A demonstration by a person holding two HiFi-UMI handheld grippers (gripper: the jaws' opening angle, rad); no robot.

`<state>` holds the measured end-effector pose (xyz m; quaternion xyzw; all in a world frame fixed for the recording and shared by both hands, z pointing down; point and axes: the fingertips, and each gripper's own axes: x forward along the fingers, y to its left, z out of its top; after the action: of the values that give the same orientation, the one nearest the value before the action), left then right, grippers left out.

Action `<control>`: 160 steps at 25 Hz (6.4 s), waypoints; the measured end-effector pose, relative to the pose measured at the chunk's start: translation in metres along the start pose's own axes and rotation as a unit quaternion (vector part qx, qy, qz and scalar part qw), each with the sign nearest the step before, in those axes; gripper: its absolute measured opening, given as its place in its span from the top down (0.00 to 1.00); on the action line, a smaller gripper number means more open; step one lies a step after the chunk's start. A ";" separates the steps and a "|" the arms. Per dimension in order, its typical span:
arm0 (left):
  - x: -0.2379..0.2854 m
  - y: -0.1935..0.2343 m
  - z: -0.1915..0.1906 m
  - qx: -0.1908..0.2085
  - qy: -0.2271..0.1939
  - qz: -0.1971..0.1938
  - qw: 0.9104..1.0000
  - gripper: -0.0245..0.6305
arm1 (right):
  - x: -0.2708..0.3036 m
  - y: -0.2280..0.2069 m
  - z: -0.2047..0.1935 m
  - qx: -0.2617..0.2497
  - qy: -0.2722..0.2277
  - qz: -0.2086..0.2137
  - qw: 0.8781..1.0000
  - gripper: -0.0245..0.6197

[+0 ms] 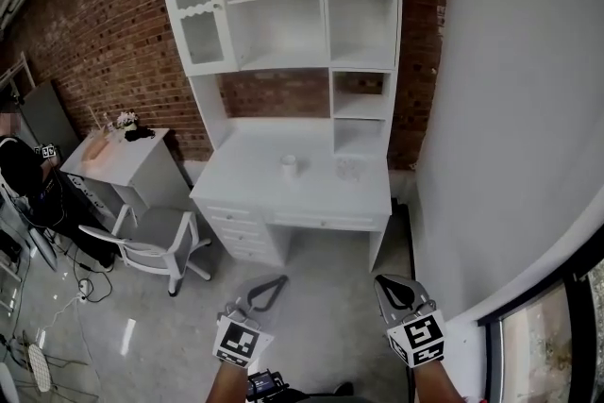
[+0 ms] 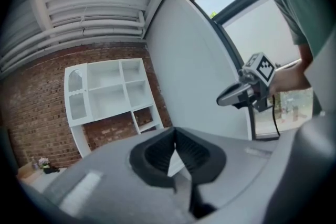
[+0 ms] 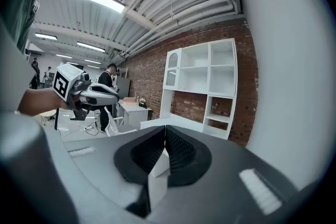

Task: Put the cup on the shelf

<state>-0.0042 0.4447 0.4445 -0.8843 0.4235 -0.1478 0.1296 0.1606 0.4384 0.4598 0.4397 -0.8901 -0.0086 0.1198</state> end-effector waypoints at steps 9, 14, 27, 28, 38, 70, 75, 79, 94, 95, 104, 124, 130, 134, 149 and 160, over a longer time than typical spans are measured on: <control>0.035 0.030 -0.017 -0.004 0.009 -0.002 1.000 0.96 | 0.038 -0.030 -0.012 0.015 0.010 -0.005 1.000 0.95; 0.068 0.067 -0.028 -0.007 -0.008 -0.019 1.000 0.96 | 0.072 -0.043 -0.006 0.013 0.018 -0.027 0.999 0.95; 0.116 0.185 -0.054 -0.006 -0.045 -0.056 0.997 0.96 | 0.180 -0.053 0.028 0.005 0.032 -0.080 0.996 0.95; 0.118 0.193 -0.056 -0.007 -0.048 -0.057 0.997 0.96 | 0.187 -0.052 0.031 0.004 0.033 -0.083 0.996 0.95; 0.138 0.247 -0.078 -0.029 -0.046 -0.048 0.997 0.96 | 0.249 -0.060 0.045 -0.003 0.047 -0.074 0.996 0.95; 0.373 0.286 -0.084 -0.031 0.043 0.047 0.998 0.95 | 0.386 -0.296 0.015 0.010 0.027 0.044 0.999 0.95; 0.390 0.309 -0.097 -0.038 0.046 0.041 0.997 0.95 | 0.410 -0.304 0.009 0.018 0.039 0.039 0.998 0.94; 0.412 0.336 -0.115 -0.042 0.044 0.024 0.998 0.95 | 0.435 -0.310 0.009 0.022 0.049 0.021 0.998 0.94; 0.482 0.446 -0.172 -0.057 0.022 -0.045 0.997 0.93 | 0.547 -0.322 0.022 0.033 0.084 -0.056 0.994 0.92; 0.484 0.449 -0.177 -0.059 0.022 -0.048 0.997 0.93 | 0.552 -0.321 0.021 0.033 0.086 -0.059 0.994 0.92; 0.501 0.474 -0.213 -0.080 0.039 -0.056 0.994 0.91 | 0.588 -0.327 0.010 0.041 0.111 -0.066 0.991 0.91; 0.561 0.477 -0.335 -0.132 0.165 -0.033 0.977 0.63 | 0.672 -0.375 -0.084 0.082 0.182 -0.005 0.980 0.61; 0.587 0.470 -0.378 -0.140 0.211 -0.034 0.967 0.42 | 0.694 -0.390 -0.127 0.095 0.221 0.009 0.971 0.45; 0.599 0.465 -0.413 -0.151 0.246 -0.033 0.957 0.28 | 0.708 -0.395 -0.162 0.092 0.256 0.019 0.962 0.33; 0.637 0.447 -0.486 -0.164 0.302 -0.038 0.938 0.17 | 0.737 -0.398 -0.257 0.076 0.348 0.055 0.933 0.15; 0.645 0.440 -0.509 -0.156 0.309 -0.029 0.938 0.17 | 0.739 -0.396 -0.300 0.074 0.378 0.067 0.920 0.14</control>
<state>-0.1208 -0.3831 0.8559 -0.8163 0.4342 -0.3495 -0.1514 0.1039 -0.3574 0.8549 0.3575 -0.8038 0.2322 0.4150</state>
